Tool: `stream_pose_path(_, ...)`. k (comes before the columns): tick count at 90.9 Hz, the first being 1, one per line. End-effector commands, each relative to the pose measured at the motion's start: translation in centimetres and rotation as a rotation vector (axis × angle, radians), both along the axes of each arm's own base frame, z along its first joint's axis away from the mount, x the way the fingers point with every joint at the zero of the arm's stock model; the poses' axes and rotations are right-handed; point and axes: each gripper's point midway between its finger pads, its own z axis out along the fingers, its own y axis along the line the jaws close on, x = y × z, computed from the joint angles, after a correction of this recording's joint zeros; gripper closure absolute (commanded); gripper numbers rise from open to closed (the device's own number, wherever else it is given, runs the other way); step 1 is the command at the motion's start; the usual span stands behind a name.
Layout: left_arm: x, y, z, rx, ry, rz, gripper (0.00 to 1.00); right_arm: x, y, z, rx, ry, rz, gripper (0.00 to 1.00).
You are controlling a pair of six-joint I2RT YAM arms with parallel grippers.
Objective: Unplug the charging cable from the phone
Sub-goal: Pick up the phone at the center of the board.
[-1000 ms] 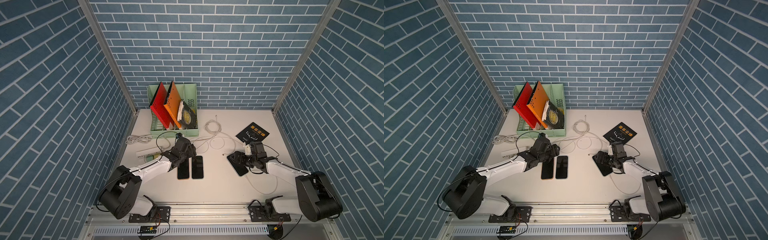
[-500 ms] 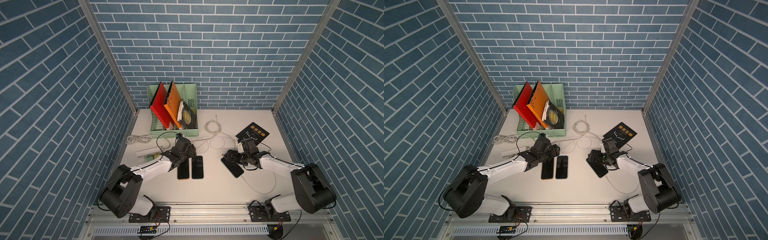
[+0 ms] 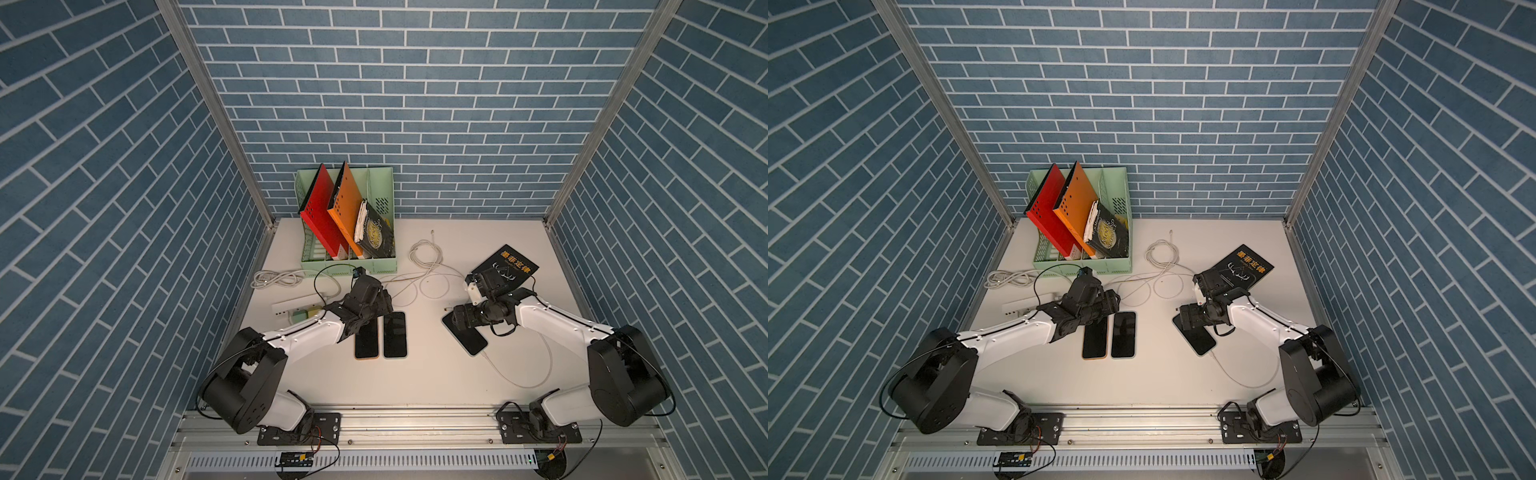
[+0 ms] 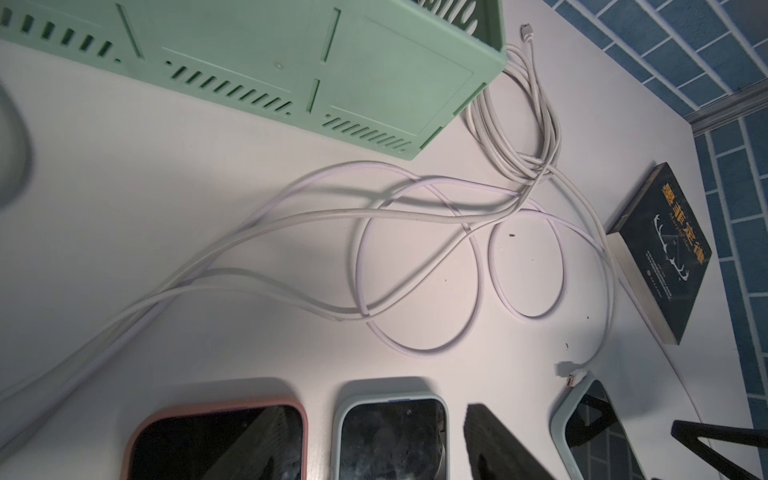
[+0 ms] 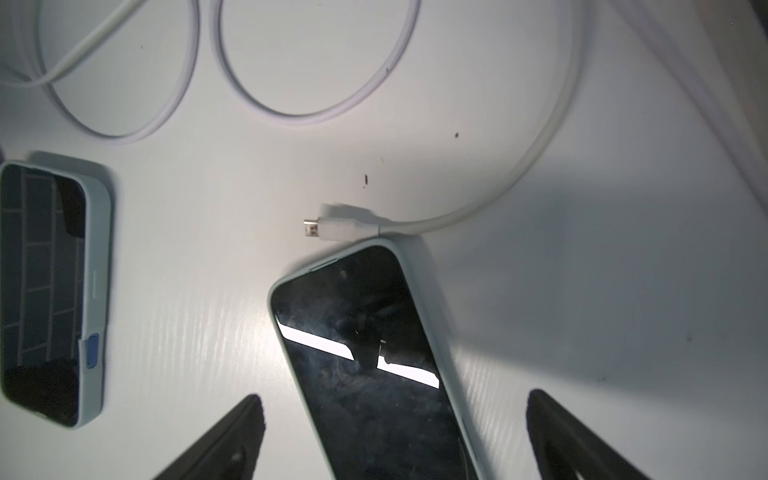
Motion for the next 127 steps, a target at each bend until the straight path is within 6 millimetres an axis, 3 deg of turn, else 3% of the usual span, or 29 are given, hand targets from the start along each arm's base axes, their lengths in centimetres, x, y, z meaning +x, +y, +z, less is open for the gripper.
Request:
stream_pose_path(1, 0.4, -0.4, 0.6, 0.008, -0.02, -0.018, 0.27, -1.3, -0.7, -1.3, -0.131, 0.041, 0.078, 0.0)
stream_pose_path(29, 0.0, 0.1, 0.3, 0.027, -0.019, -0.021, 0.27, -2.9, 0.6, -2.8, -0.199, 0.088, 0.144, 0.01)
stream_pose_path(62, -0.3, 0.5, -0.1, 0.026, -0.016, -0.017, 0.27, -3.8, 0.5, -4.0, -0.261, 0.152, 0.157, 0.01)
stream_pose_path(72, -0.4, 0.5, -0.2, 0.025, -0.016, -0.017, 0.27, -4.2, 0.6, -4.2, -0.249, 0.172, 0.154, 0.05)
stream_pose_path(89, -0.4, 0.5, -0.4, 0.025, -0.011, -0.016, 0.27, -4.9, 0.5, -4.6, -0.243, 0.207, 0.148, 0.16)
stream_pose_path(102, -0.3, 0.4, -0.4, 0.022, -0.01, -0.02, 0.27, -5.3, 0.6, -4.8, -0.231, 0.218, 0.147, 0.32)
stream_pose_path(119, -0.2, 0.2, -0.4, 0.017, -0.007, -0.022, 0.28, -5.2, 1.2, -4.5, -0.196, 0.21, 0.148, 0.61)
stream_pose_path(127, -0.1, 0.2, -0.2, 0.015, -0.011, -0.021, 0.28, -4.7, 1.8, -3.8, -0.159, 0.182, 0.14, 0.66)
